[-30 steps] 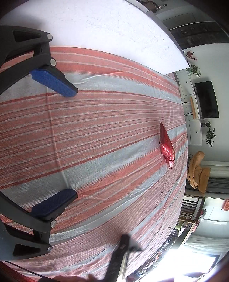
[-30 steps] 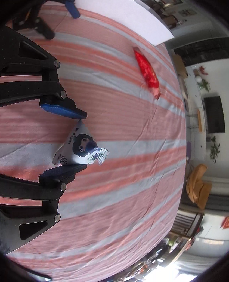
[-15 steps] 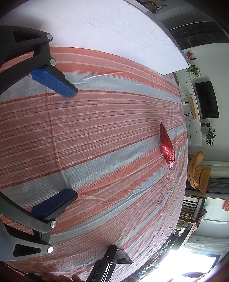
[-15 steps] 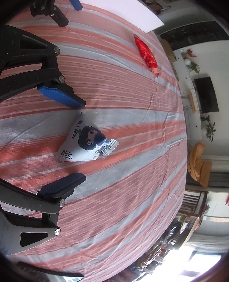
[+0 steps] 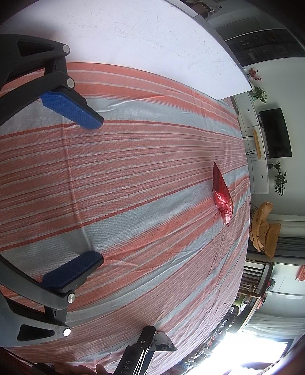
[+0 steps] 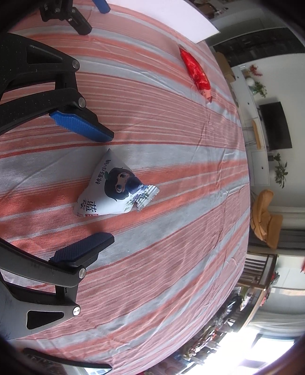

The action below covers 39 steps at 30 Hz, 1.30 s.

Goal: Organize snacks
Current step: 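Close the left gripper on the red wrapped bar and lift it, then close the right gripper on the white triangular packet while the left holds the red bar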

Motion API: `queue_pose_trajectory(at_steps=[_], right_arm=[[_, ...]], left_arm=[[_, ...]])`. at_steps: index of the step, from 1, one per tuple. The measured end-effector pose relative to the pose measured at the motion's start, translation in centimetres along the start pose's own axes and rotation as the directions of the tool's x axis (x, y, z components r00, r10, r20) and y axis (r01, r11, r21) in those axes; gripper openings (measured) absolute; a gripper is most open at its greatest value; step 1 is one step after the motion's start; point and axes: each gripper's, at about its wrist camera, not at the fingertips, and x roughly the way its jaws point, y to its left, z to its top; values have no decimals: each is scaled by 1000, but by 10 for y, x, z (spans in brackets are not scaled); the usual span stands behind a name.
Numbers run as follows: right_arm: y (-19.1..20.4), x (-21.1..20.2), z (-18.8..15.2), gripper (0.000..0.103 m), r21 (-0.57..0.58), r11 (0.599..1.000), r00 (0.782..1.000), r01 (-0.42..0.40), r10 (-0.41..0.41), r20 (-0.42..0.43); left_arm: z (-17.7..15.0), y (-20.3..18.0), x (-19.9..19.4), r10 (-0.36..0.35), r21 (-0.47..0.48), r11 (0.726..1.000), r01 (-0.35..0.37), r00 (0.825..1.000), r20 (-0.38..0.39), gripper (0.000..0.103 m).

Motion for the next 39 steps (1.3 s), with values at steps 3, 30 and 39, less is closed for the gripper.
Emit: queue_pose_trajectory(at_steps=[3, 30, 39], right_arm=[[0, 0, 0, 82, 0, 1000, 1000, 0, 0, 0], [0, -1, 0, 82, 0, 1000, 1000, 0, 0, 0], [1, 1, 1, 83, -1, 1000, 1000, -3, 3, -1]], left_arm=[[0, 1, 0, -2, -3, 1000, 2, 1000, 0, 103], [187, -18, 105, 43, 198, 980, -19, 992, -117, 99], [173, -6, 107, -74, 67, 994, 85, 986, -152, 22]])
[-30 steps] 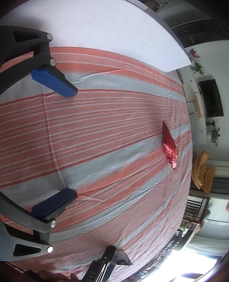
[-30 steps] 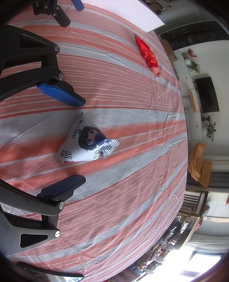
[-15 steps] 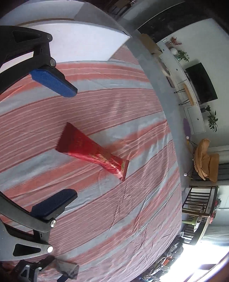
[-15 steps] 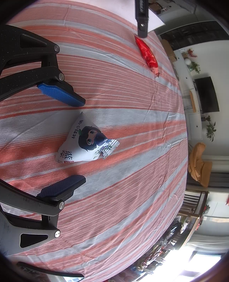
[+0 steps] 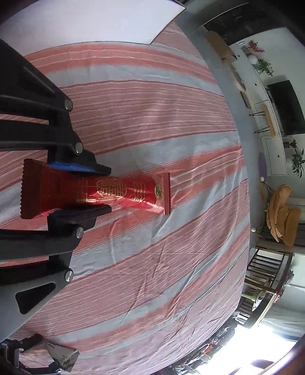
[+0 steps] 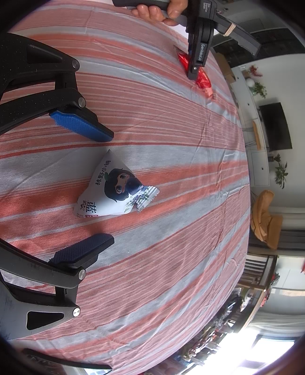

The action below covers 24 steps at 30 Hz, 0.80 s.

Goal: Organize snacks
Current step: 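Close the right gripper on the white triangular packet while the left holds the red bar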

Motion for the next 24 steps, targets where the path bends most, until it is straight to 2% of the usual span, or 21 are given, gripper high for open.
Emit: queue_pose_trajectory(at_steps=[4, 8, 12, 14, 16, 17, 18, 20, 22, 23, 24], right_arm=[[0, 0, 0, 83, 0, 1000, 1000, 0, 0, 0], [0, 0, 0, 83, 1, 1000, 1000, 0, 0, 0], [1, 0, 0, 83, 4, 1000, 1000, -6, 6, 2], [1, 1, 0, 83, 4, 1000, 1000, -7, 7, 2], [1, 1, 0, 83, 3, 1000, 1000, -5, 5, 1], [2, 1, 0, 83, 1, 1000, 1000, -4, 4, 1], [1, 0, 0, 83, 1, 1000, 1000, -5, 5, 1], [1, 0, -1, 83, 6, 1000, 1000, -11, 11, 3], [-2, -1, -1, 83, 14, 1000, 1000, -20, 20, 6], [-3, -1, -1, 83, 16, 1000, 1000, -24, 24, 7], [-3, -1, 0, 83, 18, 1000, 1000, -26, 26, 8]], left_arm=[[-35, -16, -18, -36, -50, 998, 37, 999, 7, 22], [-85, -42, -40, -83, -94, 992, 84, 996, 14, 22], [-132, -67, -63, -111, -78, 991, 113, 994, 22, 22], [-149, -77, -71, -102, -57, 993, 104, 994, 33, 25], [-154, -85, -73, -82, -27, 996, 84, 995, 57, 41], [-155, -86, -72, -73, -21, 997, 75, 995, 63, 62], [-154, -88, -71, -60, -20, 998, 61, 996, 71, 78], [-154, -83, -65, -14, -33, 999, 18, 996, 92, 85], [-155, -83, -58, 34, -9, 999, -33, 992, 123, 88], [-156, -84, -56, 54, 3, 998, -55, 988, 147, 95], [-157, -83, -54, 53, -6, 999, -53, 987, 151, 97]])
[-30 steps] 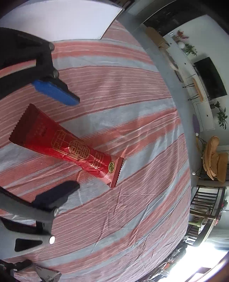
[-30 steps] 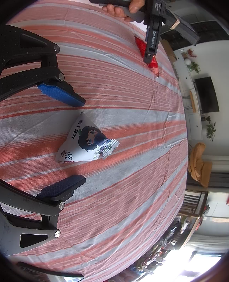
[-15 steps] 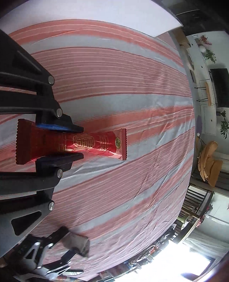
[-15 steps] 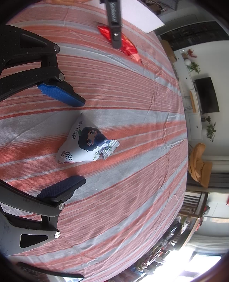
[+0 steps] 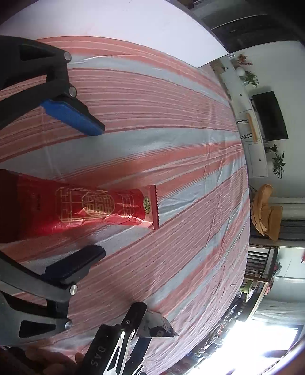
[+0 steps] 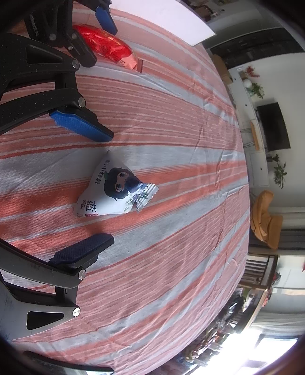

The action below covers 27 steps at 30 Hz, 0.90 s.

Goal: Organize snacks
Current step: 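Close the right gripper on the white triangular packet while the left holds the red bar, then carry the red bar and white packet into the box and open both grippers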

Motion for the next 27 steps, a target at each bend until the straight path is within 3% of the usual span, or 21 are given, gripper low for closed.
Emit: queue_pose_trajectory(at_steps=[5, 23, 24, 25, 26, 27], right_arm=[[-2, 0, 0, 83, -5, 1000, 1000, 6, -6, -2], [-6, -2, 0, 83, 7, 1000, 1000, -7, 7, 7], [-14, -6, -1, 74, 42, 999, 999, -34, 33, 27], [-23, -10, -3, 58, 87, 994, 996, -73, 69, 48], [-33, -12, -6, 32, 135, 986, 994, -97, 91, 52], [-42, -14, -9, 21, 168, 979, 993, -112, 104, 53]], left_arm=[[2, 6, 4, -2, -18, 1000, 2, 1000, -10, 103], [1, 5, 2, -5, -16, 1000, 5, 1000, -13, 103], [2, 6, 1, -10, -11, 1000, 10, 1000, -27, 96], [1, 7, -4, -12, -11, 1000, 11, 1000, -21, 84], [1, 7, -11, -16, -1, 1000, 16, 1000, -6, 47], [1, 8, -15, -13, 9, 1000, 14, 1000, -15, 17]])
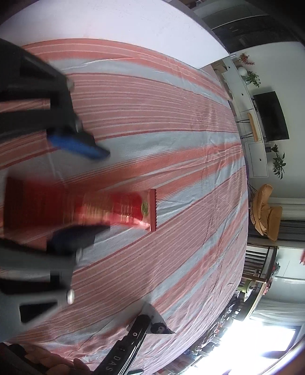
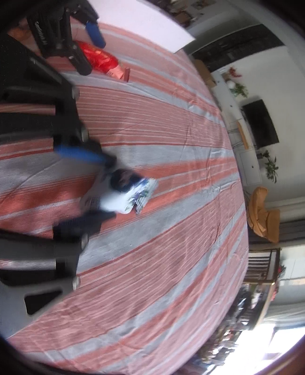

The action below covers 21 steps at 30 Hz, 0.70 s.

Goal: Organize snacks
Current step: 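Carry the red bar and white packet into the box and open both grippers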

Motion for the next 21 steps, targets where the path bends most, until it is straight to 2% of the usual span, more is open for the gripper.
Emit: queue_pose_trajectory(at_steps=[2, 3, 5, 6, 9, 11, 13, 14, 15, 16, 19, 20, 21], right_arm=[[-11, -7, 0, 17, 54, 998, 999, -36, 36, 3], [-16, -14, 0, 15, 88, 993, 996, -84, 83, 23], [-15, -32, 0, 11, 99, 986, 989, -137, 131, 66], [-11, -41, -1, 2, 90, 983, 985, -157, 151, 78], [12, -69, 0, 2, 49, 975, 972, -217, 211, 107], [25, -83, 3, 3, 15, 981, 974, -191, 188, 124], [29, -85, 10, 10, 4, 996, 989, -89, 88, 119], [28, -80, 13, 38, 0, 999, 994, -51, 50, 93], [27, -69, 15, 83, -4, 1000, 999, -6, 6, 47], [26, -59, 15, 85, -13, 1000, 1000, 26, -25, 16], [28, -16, 6, 83, -106, 992, 994, 63, -72, -85], [30, -5, 1, 78, -136, 988, 991, 70, -85, -104], [27, 2, -5, 51, -137, 987, 990, 80, -95, -108]], left_arm=[[0, 7, -6, -49, -39, 998, 48, 999, -22, 15], [-1, 13, -16, -93, -82, 992, 92, 996, -14, 15], [-1, 18, -42, -138, -110, 984, 141, 990, 34, 15], [0, 21, -62, -160, -116, 979, 168, 984, 73, 15], [3, 33, -118, -236, -143, 955, 260, 958, 164, 15], [3, 43, -156, -264, -145, 943, 299, 939, 218, 15], [2, 55, -184, -272, -144, 938, 316, 927, 258, 15], [0, 64, -202, -268, -144, 938, 317, 921, 283, 15], [-2, 74, -215, -258, -145, 939, 313, 916, 306, 15], [-5, 83, -227, -243, -147, 942, 302, 915, 323, 15], [-17, 117, -256, -167, -174, 955, 242, 918, 359, 15], [-21, 132, -262, -133, -195, 957, 214, 925, 357, 15], [-25, 145, -266, -107, -213, 958, 191, 930, 351, 15]])
